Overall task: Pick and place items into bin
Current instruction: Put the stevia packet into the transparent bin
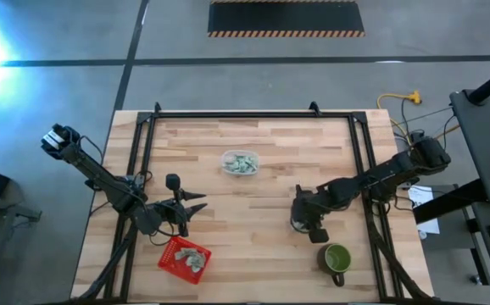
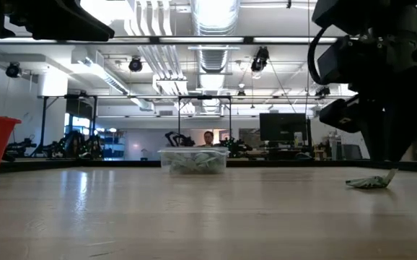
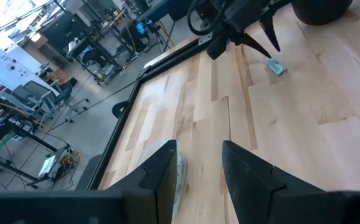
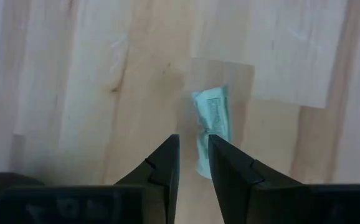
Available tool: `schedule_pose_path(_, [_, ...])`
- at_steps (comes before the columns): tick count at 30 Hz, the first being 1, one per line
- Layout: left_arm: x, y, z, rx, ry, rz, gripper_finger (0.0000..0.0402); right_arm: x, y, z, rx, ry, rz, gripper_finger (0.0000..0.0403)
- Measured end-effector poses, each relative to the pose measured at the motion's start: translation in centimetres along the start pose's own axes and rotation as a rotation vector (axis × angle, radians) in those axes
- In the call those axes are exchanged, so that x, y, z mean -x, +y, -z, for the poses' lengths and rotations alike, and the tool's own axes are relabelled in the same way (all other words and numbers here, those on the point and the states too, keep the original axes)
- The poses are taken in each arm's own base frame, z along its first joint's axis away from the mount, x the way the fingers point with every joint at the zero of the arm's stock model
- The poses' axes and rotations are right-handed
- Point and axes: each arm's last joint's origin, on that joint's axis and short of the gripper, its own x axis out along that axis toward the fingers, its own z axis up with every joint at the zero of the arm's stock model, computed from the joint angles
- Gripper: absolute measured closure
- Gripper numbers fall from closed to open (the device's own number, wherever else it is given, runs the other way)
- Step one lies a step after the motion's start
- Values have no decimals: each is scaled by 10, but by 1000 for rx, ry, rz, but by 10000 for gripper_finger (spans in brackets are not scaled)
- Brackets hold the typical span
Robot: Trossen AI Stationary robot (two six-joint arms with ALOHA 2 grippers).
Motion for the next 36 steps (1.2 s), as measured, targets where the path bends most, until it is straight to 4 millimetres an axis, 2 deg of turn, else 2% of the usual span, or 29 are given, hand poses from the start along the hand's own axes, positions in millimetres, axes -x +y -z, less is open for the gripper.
schedule_pose_path(8, [0, 0, 0, 0, 0, 0, 291, -5, 5, 2, 12, -16, 110, 329])
schedule_pose_path(23, [0, -1, 3, -4, 4, 1, 291, -9, 3, 9, -52, 0, 144, 238])
schedule_pose_path(36, [-1, -2, 6, -9, 7, 1, 291, -15, 1, 14, -60, -36, 133, 223])
